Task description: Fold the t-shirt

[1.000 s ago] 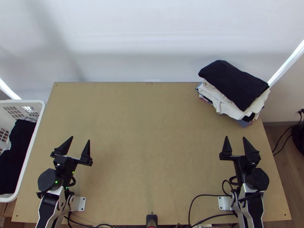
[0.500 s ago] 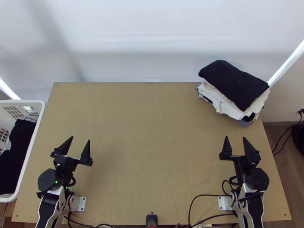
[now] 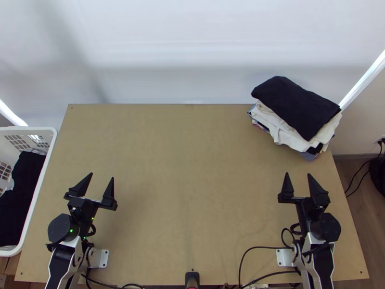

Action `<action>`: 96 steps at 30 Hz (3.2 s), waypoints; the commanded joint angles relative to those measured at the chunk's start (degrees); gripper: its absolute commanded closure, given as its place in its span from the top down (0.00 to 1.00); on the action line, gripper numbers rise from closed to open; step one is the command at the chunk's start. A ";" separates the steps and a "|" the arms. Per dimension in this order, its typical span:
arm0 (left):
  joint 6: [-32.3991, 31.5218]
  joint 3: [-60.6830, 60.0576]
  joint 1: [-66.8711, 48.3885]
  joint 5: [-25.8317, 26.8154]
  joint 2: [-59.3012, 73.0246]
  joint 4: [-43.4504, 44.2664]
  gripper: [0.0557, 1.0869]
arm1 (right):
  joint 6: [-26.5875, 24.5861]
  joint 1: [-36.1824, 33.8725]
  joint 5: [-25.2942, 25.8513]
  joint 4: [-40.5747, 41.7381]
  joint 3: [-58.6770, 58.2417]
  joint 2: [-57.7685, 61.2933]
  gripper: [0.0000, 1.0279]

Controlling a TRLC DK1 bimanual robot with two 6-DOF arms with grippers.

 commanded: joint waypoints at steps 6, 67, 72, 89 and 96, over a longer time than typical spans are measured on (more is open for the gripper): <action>-0.58 -2.09 -1.29 -0.09 0.36 -1.98 0.95 | 0.41 0.03 0.52 -1.15 -0.20 0.19 0.96; 6.19 118.24 66.47 13.00 138.79 -42.76 0.95 | 0.41 0.03 0.52 -1.15 -0.20 0.19 0.96; 6.28 121.58 66.30 13.00 145.73 -39.60 0.95 | 0.41 0.03 0.52 -1.15 -0.20 0.19 0.96; 9.71 124.04 63.92 11.68 155.93 -24.84 0.95 | 0.41 0.03 0.52 -1.15 -0.20 0.19 0.96; 11.03 124.65 63.05 9.66 158.22 -23.34 0.36 | 0.41 0.03 0.52 -1.15 -0.20 0.19 0.96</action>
